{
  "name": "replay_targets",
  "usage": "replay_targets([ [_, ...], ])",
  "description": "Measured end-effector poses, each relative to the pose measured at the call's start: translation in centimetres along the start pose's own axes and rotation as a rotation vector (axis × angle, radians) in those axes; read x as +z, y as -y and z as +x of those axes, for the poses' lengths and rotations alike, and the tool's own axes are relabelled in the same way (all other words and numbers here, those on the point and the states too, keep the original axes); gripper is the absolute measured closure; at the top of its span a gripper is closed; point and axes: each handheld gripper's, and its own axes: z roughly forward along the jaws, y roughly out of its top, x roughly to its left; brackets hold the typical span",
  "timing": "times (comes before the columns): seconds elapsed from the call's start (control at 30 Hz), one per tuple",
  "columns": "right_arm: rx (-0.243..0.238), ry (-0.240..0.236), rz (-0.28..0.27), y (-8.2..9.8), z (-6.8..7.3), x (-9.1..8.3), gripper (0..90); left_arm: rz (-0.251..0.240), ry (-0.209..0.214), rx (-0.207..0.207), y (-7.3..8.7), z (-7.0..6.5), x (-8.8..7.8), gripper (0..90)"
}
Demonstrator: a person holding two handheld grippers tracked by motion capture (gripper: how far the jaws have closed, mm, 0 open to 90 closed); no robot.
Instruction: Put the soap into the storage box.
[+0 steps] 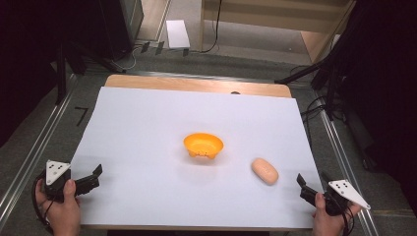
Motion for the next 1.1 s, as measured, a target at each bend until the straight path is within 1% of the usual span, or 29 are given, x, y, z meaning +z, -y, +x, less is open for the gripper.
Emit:
replay_targets([
  [0.03,0.000,0.000,0.000,0.0,0.0,0.0,13.1,0.000,0.000,0.000,0.0,0.0,0.0,0.0],
  [0.07,0.002,-0.029,0.008,0.0,-0.1,0.0,13.1,0.000,0.001,0.001,0.0,0.0,0.0,0.0],
  [0.1,0.007,-0.044,0.011,-0.1,-0.2,0.1,14.2,-0.002,0.002,0.000,0.0,0.0,0.0,0.0],
  [0.17,-0.005,-0.056,0.019,-0.3,-0.1,0.1,18.3,0.000,0.001,0.000,0.0,0.0,0.0,0.0],
  [0.2,-0.005,-0.056,0.019,-0.3,-0.1,0.1,18.3,-0.001,0.000,0.001,0.0,0.0,0.0,0.0],
  [0.23,-0.009,-0.068,0.029,-0.4,0.1,0.1,19.2,0.000,-0.001,0.003,0.0,-0.1,0.0,0.0],
  [0.27,-0.044,-0.093,0.051,-0.8,0.3,0.2,19.3,-0.001,-0.002,0.005,0.0,-0.1,0.0,0.0],
  [0.3,-0.044,-0.093,0.051,-0.8,0.3,0.2,19.3,-0.001,-0.002,0.005,0.0,-0.1,0.0,0.0],
  [0.33,-0.084,-0.119,0.106,-1.4,0.8,0.5,17.8,0.002,-0.001,0.005,0.0,0.0,0.0,0.0],
  [0.4,-0.109,-0.146,0.162,-1.8,1.2,0.9,17.7,0.002,0.000,0.003,0.0,0.0,0.0,0.0],
  [0.43,-0.109,-0.146,0.162,-1.8,1.2,0.9,17.7,0.000,-0.001,0.003,0.0,0.0,0.0,0.0],
  [0.5,-0.137,-0.168,0.220,-2.1,1.6,1.4,17.6,0.000,-0.001,0.004,0.0,0.0,0.0,0.0],
  [0.53,-0.166,-0.187,0.263,-2.6,2.0,1.8,17.7,0.000,0.000,0.002,0.0,0.0,0.0,0.0],
  [0.57,-0.166,-0.187,0.263,-2.6,2.0,1.8,17.7,0.000,0.000,0.002,0.0,0.0,0.0,0.0],
  [0.6,-0.177,-0.195,0.281,-2.8,2.1,1.9,17.8,0.000,0.000,0.002,0.0,0.0,0.0,0.0],
  [0.63,-0.204,-0.228,0.319,-3.6,2.7,2.2,17.8,0.000,0.000,0.003,0.0,0.0,0.0,0.0],
  [0.67,-0.214,-0.236,0.337,-4.0,3.0,2.4,17.7,0.001,0.000,0.004,0.0,0.0,0.0,0.0],
  [0.7,-0.214,-0.236,0.337,-4.0,3.0,2.4,17.7,0.001,0.000,0.004,0.0,0.0,0.0,0.0],
  [0.73,-0.239,-0.262,0.373,-4.7,3.6,2.8,17.6,0.002,0.001,0.004,0.0,0.0,0.0,0.0],
  [0.77,-0.239,-0.262,0.373,-4.7,3.6,2.8,17.6,0.002,0.001,0.004,0.0,0.0,0.0,0.0],
  [0.8,-0.263,-0.274,0.413,-5.3,4.2,3.2,16.6,0.002,0.001,0.003,0.0,0.0,0.0,0.0],
  [0.83,-0.263,-0.274,0.413,-5.3,4.2,3.2,16.6,0.002,0.001,0.003,0.0,0.0,0.0,0.0],
  [0.87,-0.278,-0.291,0.447,-5.7,4.7,3.6,15.7,0.002,0.000,0.003,0.0,0.0,0.0,0.0],
  [0.9,-0.282,-0.302,0.462,-5.9,4.8,3.9,15.6,0.003,0.000,0.005,0.0,0.0,0.0,0.0],
  [0.93,-0.282,-0.302,0.462,-5.9,4.8,3.9,15.6,0.003,0.000,0.005,0.0,0.0,0.0,0.0],
  [0.97,-0.299,-0.318,0.485,-6.1,5.2,4.4,15.2,0.002,0.001,0.004,0.0,0.0,0.0,0.0],
  [1.0,-0.304,-0.321,0.495,-6.2,5.4,4.6,15.2,0.002,0.001,0.004,0.0,0.0,0.0,0.0],
  [1.07,-0.308,-0.329,0.503,-6.3,5.6,4.8,15.2,0.002,0.001,0.003,0.0,0.0,0.0,0.0],
  [1.1,-0.314,-0.345,0.516,-6.5,6.1,5.2,15.6,0.002,0.002,0.003,0.0,0.0,0.0,0.0],
])
